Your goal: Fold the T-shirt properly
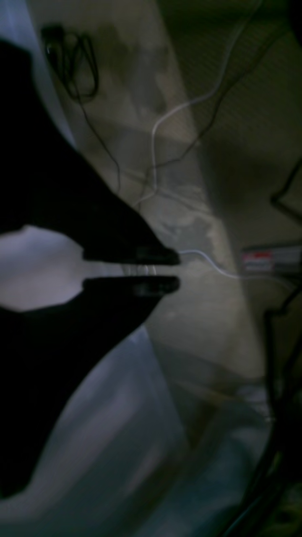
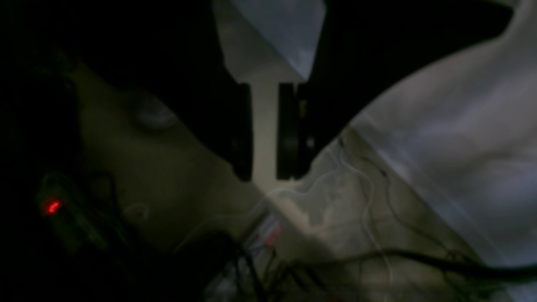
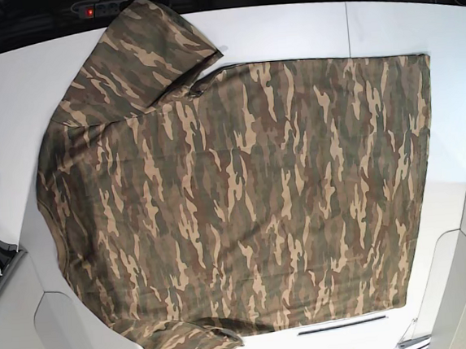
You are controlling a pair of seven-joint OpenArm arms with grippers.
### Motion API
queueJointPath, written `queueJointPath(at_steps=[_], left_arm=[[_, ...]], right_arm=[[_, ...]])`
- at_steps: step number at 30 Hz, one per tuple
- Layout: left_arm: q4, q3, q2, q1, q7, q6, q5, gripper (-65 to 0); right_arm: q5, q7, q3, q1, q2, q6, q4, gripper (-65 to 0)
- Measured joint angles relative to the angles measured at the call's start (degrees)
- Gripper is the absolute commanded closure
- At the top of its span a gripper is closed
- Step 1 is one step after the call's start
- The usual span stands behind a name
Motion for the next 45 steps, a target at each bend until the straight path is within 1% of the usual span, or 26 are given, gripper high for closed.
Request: queueJointPath(at_steps=[1, 3, 6, 11, 13, 16, 19, 20, 21, 22, 25, 26, 27, 29, 31, 37, 38, 40, 41, 42, 44, 45], left_arm=[[1.99, -2.64, 0.02, 1.22, 1.38, -0.81, -1.64, -5.9], [6.27, -7.34, 0.07, 3.56, 4.63, -1.9, -6.71, -5.9], [12.7, -13.84, 0.33, 7.52, 9.38, -1.97, -12.44, -5.9], [23.78, -24.52, 0.28, 13.2, 15.41, -1.88, -18.45, -6.3], [27.89, -28.28, 0.22, 14.78, 17.16, -1.9, -21.53, -6.8], [33.07, -33.73, 0.22, 16.68, 20.15, -2.01, -25.0, -14.2], [36.22, -38.71, 0.22, 16.96, 21.57, -2.05, -27.87, -18.9], [37.05, -40.22, 0.2, 16.83, 21.57, -2.05, -28.98, -20.0], [37.88, -41.62, 0.17, 16.83, 21.53, -2.05, -30.32, -20.1], [38.58, -42.99, 0.2, 16.85, 21.42, -2.05, -31.21, -20.3], [39.76, -46.05, 0.0, 16.87, 22.4, -2.1, -34.03, -20.9], [40.17, -46.84, -0.44, 16.92, 22.49, -2.08, -35.5, -23.2], [40.5, -47.65, -0.96, 16.92, 22.49, -2.05, -36.63, -26.2], [41.07, -49.05, -2.54, 17.03, 22.36, -2.05, -38.1, -33.3], [41.4, -49.66, -4.17, 16.83, 20.41, -2.01, -38.4, -37.5], [41.51, -49.51, -9.14, 16.7, 14.73, -2.08, -38.86, -38.2], [41.51, -49.51, -9.99, 16.61, 14.23, -2.08, -38.58, -40.5], [41.44, -49.57, -11.06, 15.23, 13.97, -2.05, -37.0, -45.4], [41.18, -49.55, -11.47, 13.99, 14.03, -1.88, -36.28, -46.3], [40.7, -49.46, -12.02, 12.83, 13.86, -1.88, -36.28, -46.3], [39.6, -48.74, -13.14, 10.51, 14.78, -1.75, -36.09, -46.3], [38.42, -48.52, -13.51, 9.68, 13.94, -1.88, -35.91, -46.3]], right_arm=[[1.36, -0.52, 1.75, -1.84, 1.03, 0.52, 3.43, -9.3], [4.22, -3.37, 5.49, -5.57, 2.91, 0.98, 10.32, -9.3], [8.55, -8.33, 11.02, -10.29, 4.96, 1.27, 20.24, -9.3], [17.05, -15.74, 18.38, -14.86, 6.29, 2.1, 34.71, -9.3], [19.04, -18.95, 21.16, -15.96, 6.29, 2.25, 39.28, -9.3], [23.32, -22.03, 25.51, -16.24, 6.27, 2.4, 45.11, -9.3], [28.24, -21.81, 30.67, -15.37, 6.27, 1.88, 49.68, -9.3], [29.46, -22.32, 32.22, -14.62, 6.08, 1.75, 50.27, -9.6], [31.12, -22.97, 33.68, -13.7, 5.92, 1.7, 50.4, -11.4], [32.57, -23.98, 35.01, -12.76, 5.73, 1.33, 50.34, -15.0], [34.64, -26.73, 39.06, -9.38, 4.07, -0.31, 49.62, -29.4], [35.56, -27.28, 40.28, -8.22, 3.34, -0.96, 49.03, -32.9], [36.5, -27.67, 41.29, -7.39, 2.75, -1.49, 48.3, -34.6], [37.03, -27.87, 42.29, -6.14, 1.97, -3.74, 46.62, -34.7], [36.63, -28.02, 42.4, -5.49, 1.66, -3.82, 44.37, -34.7], [36.94, -28.7, 42.4, -4.81, -0.57, -3.82, 39.26, -34.7], [36.92, -28.68, 42.42, -4.76, -1.07, -3.87, 38.56, -34.7], [37.48, -28.02, 42.47, -4.76, -2.32, -3.63, 37.75, -34.7], [38.32, -27.91, 42.47, -4.57, -2.86, -3.28, 37.42, -34.7], [38.6, -27.91, 42.47, -4.42, -3.43, -2.75, 37.07, -34.7], [38.88, -27.85, 42.32, -3.58, -4.61, -2.71, 36.68, -34.7], [38.99, -27.61, 41.92, -3.5, -5.16, -2.73, 36.35, -34.7]])
